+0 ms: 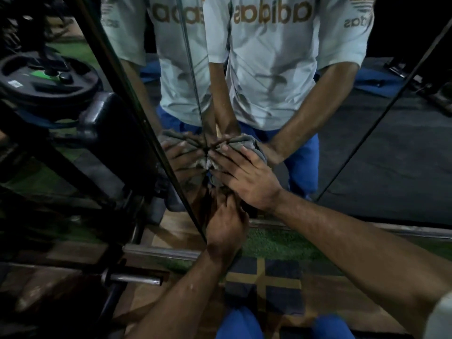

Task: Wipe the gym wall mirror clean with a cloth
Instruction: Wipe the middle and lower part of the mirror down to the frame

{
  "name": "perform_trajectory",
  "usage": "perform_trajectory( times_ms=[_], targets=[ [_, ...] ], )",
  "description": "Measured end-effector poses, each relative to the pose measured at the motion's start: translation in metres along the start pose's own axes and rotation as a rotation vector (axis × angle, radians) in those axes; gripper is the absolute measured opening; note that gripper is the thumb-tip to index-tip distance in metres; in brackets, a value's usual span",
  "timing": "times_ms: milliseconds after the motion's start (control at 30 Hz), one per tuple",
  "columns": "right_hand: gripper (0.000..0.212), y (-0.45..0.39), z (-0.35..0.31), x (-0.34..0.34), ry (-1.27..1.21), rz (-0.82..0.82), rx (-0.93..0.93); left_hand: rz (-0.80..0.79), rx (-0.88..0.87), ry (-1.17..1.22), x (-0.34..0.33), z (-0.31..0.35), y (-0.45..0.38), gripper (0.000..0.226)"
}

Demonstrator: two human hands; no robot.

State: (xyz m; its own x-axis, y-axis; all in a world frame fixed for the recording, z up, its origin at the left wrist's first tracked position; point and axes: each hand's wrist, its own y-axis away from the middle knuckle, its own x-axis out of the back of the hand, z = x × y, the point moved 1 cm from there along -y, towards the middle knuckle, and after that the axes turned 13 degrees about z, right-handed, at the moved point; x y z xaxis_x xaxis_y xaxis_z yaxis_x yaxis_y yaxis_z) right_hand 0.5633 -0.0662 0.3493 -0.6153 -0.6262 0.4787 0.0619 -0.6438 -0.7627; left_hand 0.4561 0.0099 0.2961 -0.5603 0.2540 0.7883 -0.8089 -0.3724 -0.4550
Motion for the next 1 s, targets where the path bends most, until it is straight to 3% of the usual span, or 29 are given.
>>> perform_trajectory(
  times_ms=[200, 400, 633, 800, 1000],
  targets=[
    [0.046, 0.025, 0.004, 0.003, 0.016, -0.056, 0.034, -0.029, 0.020, 0.034, 0.000, -0.003, 0.011, 0.049],
    [0.038, 0.052, 0.001, 0.015, 0.154, -0.042, -0.100, 0.003, 0.035, -0.005, 0.013, 0.001, 0.006, 0.087],
    [0.044, 0.053, 0.010, 0.022, 0.126, 0.008, -0.228, 0.030, -0.014, 0.044, 0.027, 0.008, -0.001, 0.081],
    [0.044, 0.083, -0.003, 0.016, 0.097, -0.067, -0.230, 0.134, -0.183, -0.126, 0.035, 0.017, -0.025, 0.070],
    [0.050, 0.079, 0.001, 0.014, 0.147, 0.149, -0.451, 0.218, -0.420, -0.307, 0.031, 0.010, -0.043, 0.068]
  ],
)
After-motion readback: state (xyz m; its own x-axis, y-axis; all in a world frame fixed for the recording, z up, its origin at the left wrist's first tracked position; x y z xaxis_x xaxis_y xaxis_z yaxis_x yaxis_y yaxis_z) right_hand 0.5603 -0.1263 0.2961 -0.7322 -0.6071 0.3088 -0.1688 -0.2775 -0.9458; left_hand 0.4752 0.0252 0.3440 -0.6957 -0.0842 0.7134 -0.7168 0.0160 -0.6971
